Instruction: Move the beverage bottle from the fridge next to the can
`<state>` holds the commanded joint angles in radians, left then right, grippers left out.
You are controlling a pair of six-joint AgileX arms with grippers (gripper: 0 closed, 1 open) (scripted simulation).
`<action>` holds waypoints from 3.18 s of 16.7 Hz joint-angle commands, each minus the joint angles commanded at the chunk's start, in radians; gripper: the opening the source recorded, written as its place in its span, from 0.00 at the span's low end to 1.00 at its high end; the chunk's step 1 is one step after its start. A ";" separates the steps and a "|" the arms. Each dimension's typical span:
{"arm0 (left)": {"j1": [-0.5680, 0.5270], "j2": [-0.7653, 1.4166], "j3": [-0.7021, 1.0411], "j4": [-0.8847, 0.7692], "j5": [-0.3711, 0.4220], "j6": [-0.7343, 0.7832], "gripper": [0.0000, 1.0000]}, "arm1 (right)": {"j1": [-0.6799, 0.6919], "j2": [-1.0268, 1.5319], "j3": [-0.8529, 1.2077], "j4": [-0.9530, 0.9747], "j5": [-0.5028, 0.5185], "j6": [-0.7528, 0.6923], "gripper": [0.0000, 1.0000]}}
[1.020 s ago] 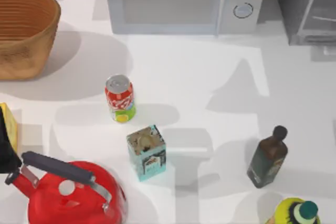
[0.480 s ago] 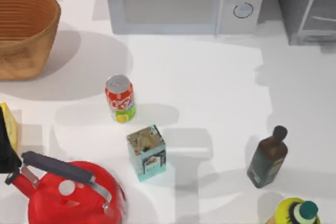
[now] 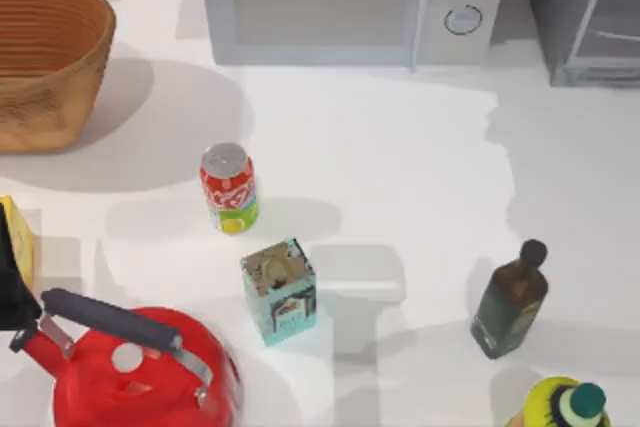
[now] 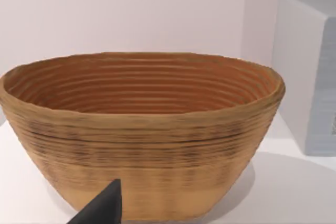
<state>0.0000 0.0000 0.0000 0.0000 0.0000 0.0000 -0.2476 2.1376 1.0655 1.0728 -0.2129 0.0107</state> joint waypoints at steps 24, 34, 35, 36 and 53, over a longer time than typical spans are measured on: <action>0.000 0.000 0.000 0.000 0.000 0.000 1.00 | 0.019 0.103 0.192 -0.090 0.020 -0.001 0.00; 0.000 0.000 0.000 0.000 0.000 0.000 1.00 | 0.015 0.092 0.194 -0.107 0.020 -0.001 0.00; 0.000 0.000 0.000 0.000 0.000 0.000 1.00 | 0.015 0.079 0.198 -0.130 0.020 -0.001 0.00; 0.000 0.000 0.000 0.000 0.000 0.000 1.00 | 0.015 0.063 0.203 -0.156 0.019 -0.001 0.00; 0.000 0.000 0.000 0.000 0.000 0.000 1.00 | -0.038 -0.254 -0.144 -0.141 -0.038 0.004 0.00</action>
<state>0.0000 0.0000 0.0000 0.0000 0.0000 0.0000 -0.2859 1.8840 0.9216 0.9322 -0.2508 0.0152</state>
